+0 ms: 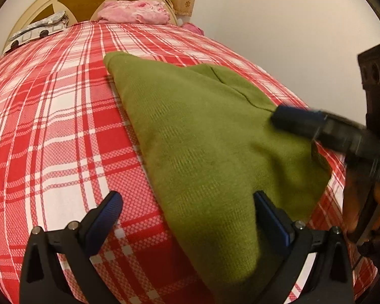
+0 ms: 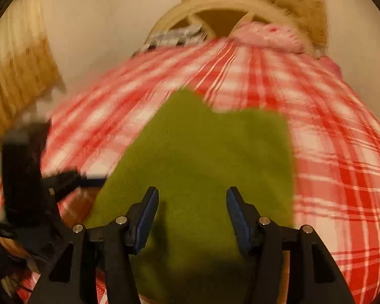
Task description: Fold small clothes
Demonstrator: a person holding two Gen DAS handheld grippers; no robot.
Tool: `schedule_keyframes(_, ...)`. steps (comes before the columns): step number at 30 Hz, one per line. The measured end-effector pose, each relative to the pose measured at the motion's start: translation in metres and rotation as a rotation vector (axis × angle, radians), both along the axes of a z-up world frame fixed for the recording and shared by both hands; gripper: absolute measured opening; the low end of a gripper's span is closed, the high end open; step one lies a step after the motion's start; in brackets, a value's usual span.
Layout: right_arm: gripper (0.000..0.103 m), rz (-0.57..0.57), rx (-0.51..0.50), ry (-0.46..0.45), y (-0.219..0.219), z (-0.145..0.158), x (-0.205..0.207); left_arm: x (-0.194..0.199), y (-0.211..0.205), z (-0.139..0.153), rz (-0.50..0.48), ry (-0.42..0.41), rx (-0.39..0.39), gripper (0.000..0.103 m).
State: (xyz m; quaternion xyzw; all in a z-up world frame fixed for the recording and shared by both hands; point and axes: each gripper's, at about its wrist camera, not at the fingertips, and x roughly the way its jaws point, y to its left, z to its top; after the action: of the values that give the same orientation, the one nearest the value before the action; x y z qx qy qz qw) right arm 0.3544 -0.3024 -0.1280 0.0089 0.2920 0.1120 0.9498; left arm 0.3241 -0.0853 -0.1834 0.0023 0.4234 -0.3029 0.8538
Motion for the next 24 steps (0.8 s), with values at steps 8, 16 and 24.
schedule_keyframes(8,0.062,-0.099,0.177,0.011,-0.087,0.012,0.024,-0.001,0.001,0.014,0.007,-0.037,-0.053,0.103)
schedule_keyframes(16,0.062,-0.039,0.290,0.195,-0.106,-0.024,0.094,0.021,-0.010,0.001,0.020,0.061,-0.065,0.103)
schedule_keyframes(24,0.062,0.031,0.469,0.250,-0.124,-0.040,0.129,0.017,-0.013,-0.001,0.019,0.045,-0.057,0.103)
